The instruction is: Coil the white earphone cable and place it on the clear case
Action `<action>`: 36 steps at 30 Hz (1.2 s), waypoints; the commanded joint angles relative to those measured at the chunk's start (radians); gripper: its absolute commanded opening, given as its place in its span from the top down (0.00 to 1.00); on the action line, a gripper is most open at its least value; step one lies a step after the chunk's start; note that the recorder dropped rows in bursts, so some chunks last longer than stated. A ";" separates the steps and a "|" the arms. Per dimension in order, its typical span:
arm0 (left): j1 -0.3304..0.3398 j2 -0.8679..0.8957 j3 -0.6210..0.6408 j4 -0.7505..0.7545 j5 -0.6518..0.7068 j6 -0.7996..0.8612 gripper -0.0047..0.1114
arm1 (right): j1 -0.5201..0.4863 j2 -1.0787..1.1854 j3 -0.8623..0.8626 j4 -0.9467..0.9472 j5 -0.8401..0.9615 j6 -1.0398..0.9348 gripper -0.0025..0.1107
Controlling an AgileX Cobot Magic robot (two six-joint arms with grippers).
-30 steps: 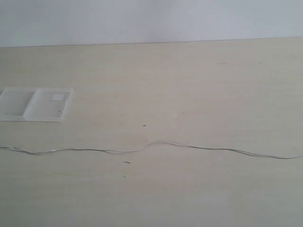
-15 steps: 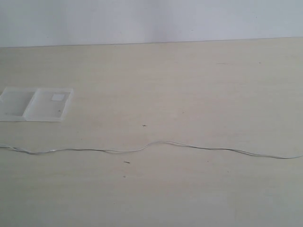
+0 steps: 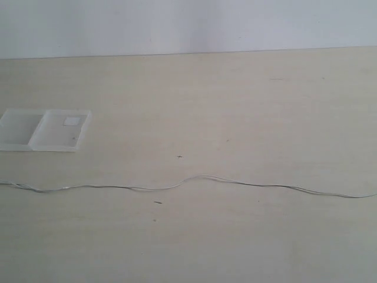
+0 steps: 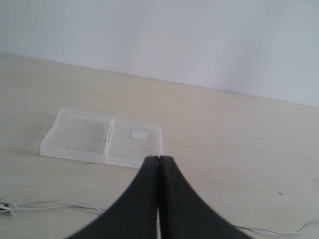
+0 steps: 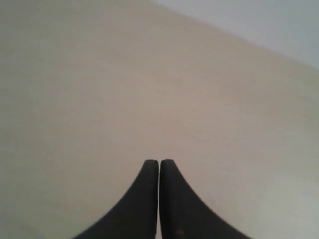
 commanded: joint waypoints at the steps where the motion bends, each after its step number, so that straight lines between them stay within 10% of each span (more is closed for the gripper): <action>1: -0.002 -0.007 -0.003 -0.001 -0.003 0.001 0.96 | 0.087 0.054 0.040 0.528 0.052 -0.427 0.93; 19: -0.002 -0.007 -0.003 -0.001 -0.003 0.000 0.96 | 0.692 0.358 0.063 0.158 0.026 -0.507 0.63; 36: -0.002 -0.007 -0.003 -0.001 -0.003 0.000 0.96 | 0.747 0.534 0.063 0.000 0.013 -0.360 0.54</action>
